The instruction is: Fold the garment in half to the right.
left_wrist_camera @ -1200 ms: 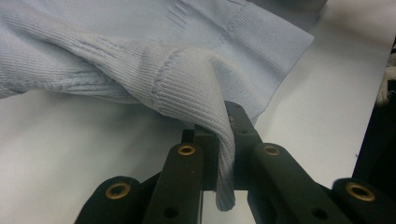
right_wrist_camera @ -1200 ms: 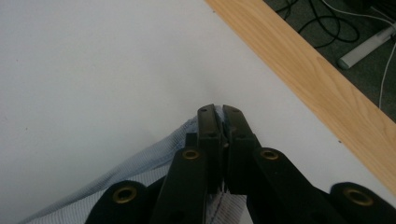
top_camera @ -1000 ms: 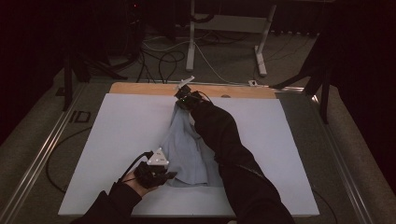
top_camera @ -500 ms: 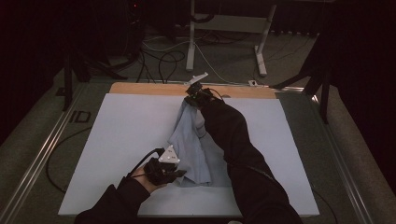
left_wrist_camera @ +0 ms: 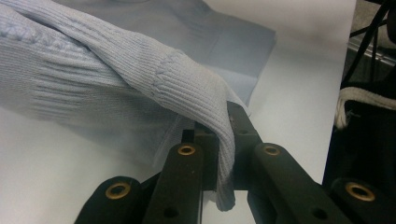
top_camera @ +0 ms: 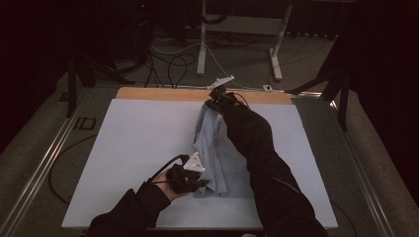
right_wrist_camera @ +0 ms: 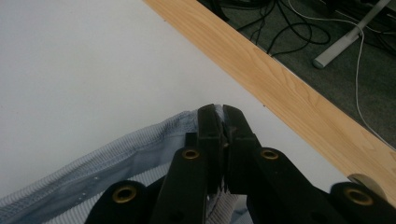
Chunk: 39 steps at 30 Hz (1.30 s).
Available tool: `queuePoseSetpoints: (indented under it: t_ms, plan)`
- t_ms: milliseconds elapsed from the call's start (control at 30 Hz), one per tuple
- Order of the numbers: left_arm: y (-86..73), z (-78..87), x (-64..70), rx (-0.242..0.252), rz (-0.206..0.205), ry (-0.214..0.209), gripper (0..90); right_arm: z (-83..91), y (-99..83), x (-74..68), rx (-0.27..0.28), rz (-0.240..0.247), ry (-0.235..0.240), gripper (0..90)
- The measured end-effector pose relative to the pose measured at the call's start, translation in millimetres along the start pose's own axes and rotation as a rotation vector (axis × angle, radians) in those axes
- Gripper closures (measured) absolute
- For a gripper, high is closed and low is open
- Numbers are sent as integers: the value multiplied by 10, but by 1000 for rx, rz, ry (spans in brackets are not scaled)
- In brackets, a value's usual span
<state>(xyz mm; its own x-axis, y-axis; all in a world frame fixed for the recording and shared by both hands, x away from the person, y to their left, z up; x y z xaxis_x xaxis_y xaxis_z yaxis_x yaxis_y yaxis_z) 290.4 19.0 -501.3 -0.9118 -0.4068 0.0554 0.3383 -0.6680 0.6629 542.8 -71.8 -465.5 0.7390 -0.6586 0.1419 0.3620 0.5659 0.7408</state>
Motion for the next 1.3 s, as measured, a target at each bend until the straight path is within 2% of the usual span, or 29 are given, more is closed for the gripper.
queuePoseSetpoints:
  t_ms: [400, 700, 1033, 1200, 1300]
  plan:
    - [198, -131, 86, -14, -52, -30, 867, 176, -128, 198, 18, -23, -9, 878]
    - [279, -311, 123, -29, -60, -52, 867, 229, -236, 302, 28, -40, -3, 878]
    - [327, -521, 157, -46, -70, -65, 867, 192, -380, 383, 28, -68, 11, 876]
    - [334, -637, 176, -53, -71, -59, 867, 124, -437, 387, 20, -87, 33, 876]
    - [337, -708, 187, -51, -57, -62, 866, 72, -464, 372, 25, -92, 56, 876]
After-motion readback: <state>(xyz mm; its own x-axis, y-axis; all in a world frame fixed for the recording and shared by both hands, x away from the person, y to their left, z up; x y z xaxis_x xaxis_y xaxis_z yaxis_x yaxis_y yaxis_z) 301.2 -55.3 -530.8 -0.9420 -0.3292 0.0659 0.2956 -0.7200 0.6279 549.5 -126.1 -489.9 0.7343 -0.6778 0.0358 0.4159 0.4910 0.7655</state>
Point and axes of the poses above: each handheld gripper's, and its own axes: z roughly backward along the jaws, y roughly out of its top, x roughly to its right, the point moved 6 cm from there along -z, roughly forward along the jaws, and after that the axes turned 2 degrees about z, right-handed, at the moved point
